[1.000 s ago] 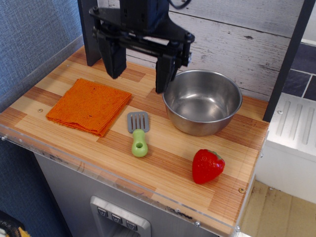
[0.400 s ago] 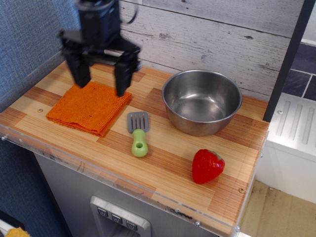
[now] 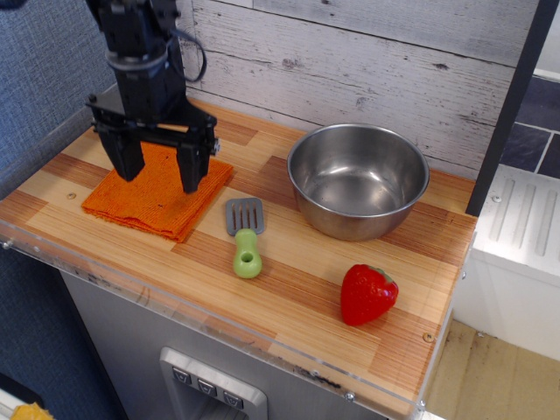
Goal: Move red towel to upper center area of table
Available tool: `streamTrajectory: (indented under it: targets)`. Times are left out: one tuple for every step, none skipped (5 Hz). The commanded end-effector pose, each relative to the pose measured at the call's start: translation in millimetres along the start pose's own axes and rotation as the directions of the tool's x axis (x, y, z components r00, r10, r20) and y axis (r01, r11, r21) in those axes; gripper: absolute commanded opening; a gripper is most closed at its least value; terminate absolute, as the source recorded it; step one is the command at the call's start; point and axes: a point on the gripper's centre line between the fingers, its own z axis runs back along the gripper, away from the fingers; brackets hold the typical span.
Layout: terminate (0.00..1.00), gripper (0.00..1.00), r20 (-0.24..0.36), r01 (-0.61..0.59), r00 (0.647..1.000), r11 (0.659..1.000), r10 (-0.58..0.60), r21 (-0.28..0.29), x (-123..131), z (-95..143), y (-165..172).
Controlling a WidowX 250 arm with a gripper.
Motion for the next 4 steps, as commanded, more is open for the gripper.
streamTrajectory:
  targets:
    - [0.00,1.00,0.020,0.015,1.000,1.000,-0.015,0.007,16,-15,6]
    - [0.00,1.00,0.017,0.015,1.000,0.999,-0.016,0.028,21,-22,18]
    - [0.00,1.00,0.018,0.000,1.000,0.999,0.000,0.048,26,-21,27]
    - [0.00,1.00,-0.001,0.010,1.000,0.999,-0.010,0.050,26,-29,27]
